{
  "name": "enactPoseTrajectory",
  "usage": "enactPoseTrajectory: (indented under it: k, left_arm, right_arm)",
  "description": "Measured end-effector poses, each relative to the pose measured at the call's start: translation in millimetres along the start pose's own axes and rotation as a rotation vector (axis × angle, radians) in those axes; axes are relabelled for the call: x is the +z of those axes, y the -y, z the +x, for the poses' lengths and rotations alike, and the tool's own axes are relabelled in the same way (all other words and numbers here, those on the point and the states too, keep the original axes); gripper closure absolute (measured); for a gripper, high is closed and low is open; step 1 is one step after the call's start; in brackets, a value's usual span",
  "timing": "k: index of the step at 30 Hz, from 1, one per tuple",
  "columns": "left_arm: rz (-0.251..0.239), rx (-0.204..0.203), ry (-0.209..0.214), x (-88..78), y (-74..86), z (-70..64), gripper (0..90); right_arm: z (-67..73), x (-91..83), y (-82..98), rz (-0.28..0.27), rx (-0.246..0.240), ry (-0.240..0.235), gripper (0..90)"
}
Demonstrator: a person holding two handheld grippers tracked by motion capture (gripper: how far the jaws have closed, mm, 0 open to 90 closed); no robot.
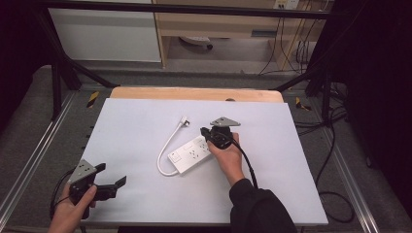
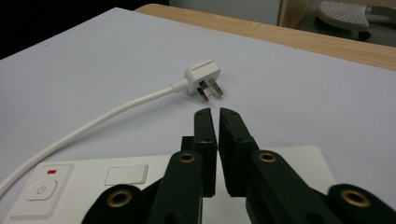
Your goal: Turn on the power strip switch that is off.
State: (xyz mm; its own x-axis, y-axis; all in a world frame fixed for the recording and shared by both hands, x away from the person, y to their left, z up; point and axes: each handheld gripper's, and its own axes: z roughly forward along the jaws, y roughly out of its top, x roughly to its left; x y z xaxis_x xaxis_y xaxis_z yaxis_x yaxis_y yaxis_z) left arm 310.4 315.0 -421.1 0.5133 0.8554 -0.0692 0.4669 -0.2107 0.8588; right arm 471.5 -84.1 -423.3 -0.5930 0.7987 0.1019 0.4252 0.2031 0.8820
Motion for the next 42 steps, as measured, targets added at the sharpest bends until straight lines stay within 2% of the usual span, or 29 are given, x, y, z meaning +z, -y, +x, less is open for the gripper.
enactPoseTrajectory:
  k: [7,19,21,26,38,42]
  left_arm:
    - [0.002,0.001,0.000,0.2,0.1,0.1,6.3]
    - [0.004,0.002,0.001,0.3,0.2,0.2,6.3]
    - [0.005,0.003,0.001,0.3,0.2,0.1,6.3]
    - [0.006,0.003,0.002,0.4,0.3,-0.1,6.2]
    - [0.008,0.003,0.005,0.8,0.4,-0.1,6.2]
    - [0.008,0.001,0.005,0.8,0.5,0.0,6.2]
  right_arm:
    - [-1.1,-5.5,-3.2,-0.017,0.018,-0.004,74.9]
    - [-3.4,-16.1,-8.5,-0.048,0.025,0.004,65.8]
    - [-3.8,-18.0,-9.4,-0.052,0.016,0.012,63.4]
    - [-5.6,-21.3,-11.6,-0.064,0.040,0.025,57.1]
    - [-8.9,-27.7,-15.2,-0.067,0.050,0.048,44.4]
    - [-9.7,-30.3,-17.2,-0.069,0.053,0.052,37.5]
